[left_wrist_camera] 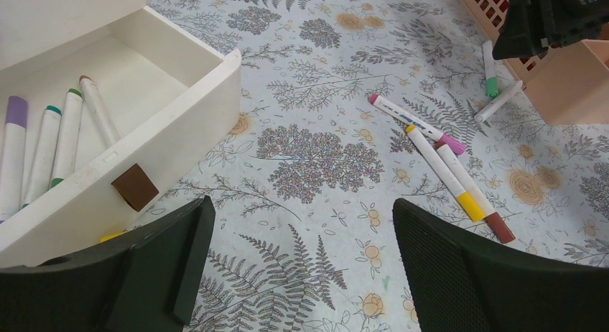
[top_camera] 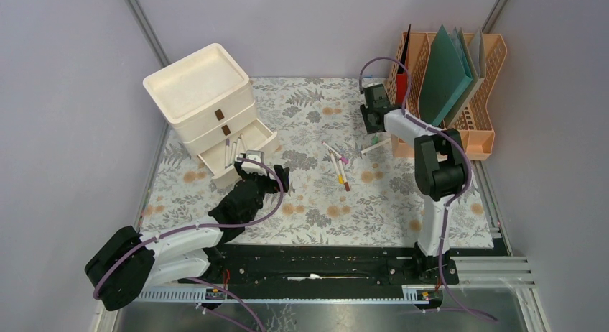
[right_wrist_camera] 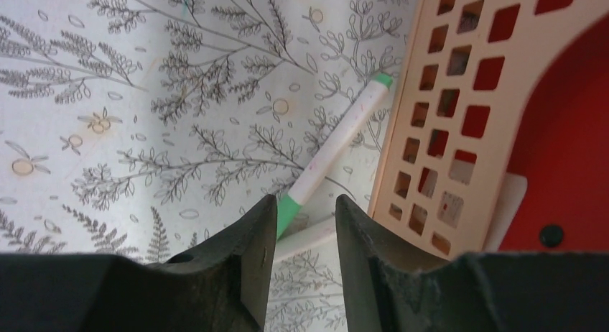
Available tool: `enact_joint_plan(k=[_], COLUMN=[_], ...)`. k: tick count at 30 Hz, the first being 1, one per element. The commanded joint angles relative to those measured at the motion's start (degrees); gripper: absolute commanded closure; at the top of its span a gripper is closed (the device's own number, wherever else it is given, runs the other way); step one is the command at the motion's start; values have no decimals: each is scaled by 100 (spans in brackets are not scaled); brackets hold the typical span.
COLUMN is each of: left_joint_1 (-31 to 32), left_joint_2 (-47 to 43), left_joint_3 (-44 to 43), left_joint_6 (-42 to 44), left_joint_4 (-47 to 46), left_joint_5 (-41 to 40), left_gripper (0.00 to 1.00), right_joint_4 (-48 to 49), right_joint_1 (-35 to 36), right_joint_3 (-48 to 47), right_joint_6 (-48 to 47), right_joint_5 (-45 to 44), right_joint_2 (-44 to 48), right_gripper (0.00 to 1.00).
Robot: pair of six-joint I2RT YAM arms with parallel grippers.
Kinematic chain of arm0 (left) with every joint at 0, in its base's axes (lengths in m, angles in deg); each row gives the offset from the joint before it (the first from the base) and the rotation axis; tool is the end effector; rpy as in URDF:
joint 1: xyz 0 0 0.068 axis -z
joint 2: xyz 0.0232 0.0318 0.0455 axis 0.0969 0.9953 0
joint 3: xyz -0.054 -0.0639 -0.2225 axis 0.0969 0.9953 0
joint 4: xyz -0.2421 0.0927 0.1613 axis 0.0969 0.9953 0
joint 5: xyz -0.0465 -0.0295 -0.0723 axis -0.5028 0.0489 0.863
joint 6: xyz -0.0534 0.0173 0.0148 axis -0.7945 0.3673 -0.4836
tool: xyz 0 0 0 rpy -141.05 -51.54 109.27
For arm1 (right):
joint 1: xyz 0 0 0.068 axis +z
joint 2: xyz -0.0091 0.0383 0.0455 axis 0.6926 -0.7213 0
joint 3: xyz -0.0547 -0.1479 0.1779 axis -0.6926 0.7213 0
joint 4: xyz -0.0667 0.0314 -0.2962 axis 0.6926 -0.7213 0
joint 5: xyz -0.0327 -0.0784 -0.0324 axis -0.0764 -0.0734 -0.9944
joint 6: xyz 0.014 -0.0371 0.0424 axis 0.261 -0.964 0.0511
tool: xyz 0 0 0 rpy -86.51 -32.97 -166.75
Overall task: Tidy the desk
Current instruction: Pick up the stationery from the center of the board.
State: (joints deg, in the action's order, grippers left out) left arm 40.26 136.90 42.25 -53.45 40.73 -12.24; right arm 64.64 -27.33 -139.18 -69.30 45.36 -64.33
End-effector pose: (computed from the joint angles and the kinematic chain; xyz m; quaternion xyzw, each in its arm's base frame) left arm 0.1984 -0.1751 0.1326 0.0250 0.7562 -0.1644 0.6328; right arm 0.4598 0.1245 0.1327 -0.1375 0.9114 -0.0970 0.3757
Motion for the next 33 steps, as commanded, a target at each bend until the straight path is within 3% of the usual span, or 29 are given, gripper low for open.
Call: enact_joint_plan(k=[1,22,33], left_joint_1=[32,63,84], left_joint_2=[-95,-77,-83], left_joint_3=[57,48,57], left_joint_6=[80,106,115], left_joint_4=[-343,-351,-368], left_joint_5=[-96,-104,-122], left_gripper=[1,1,1], right_joint_4=[-59,-293,-513], right_joint_1=[-12,-228,-245], right_joint_3=[-454,-638,-573], right_joint_6=[81,249,374], right_joint_5=[-288,-156,925], right_joint_2=[-293,-891,-993], right_gripper=[57,51,60])
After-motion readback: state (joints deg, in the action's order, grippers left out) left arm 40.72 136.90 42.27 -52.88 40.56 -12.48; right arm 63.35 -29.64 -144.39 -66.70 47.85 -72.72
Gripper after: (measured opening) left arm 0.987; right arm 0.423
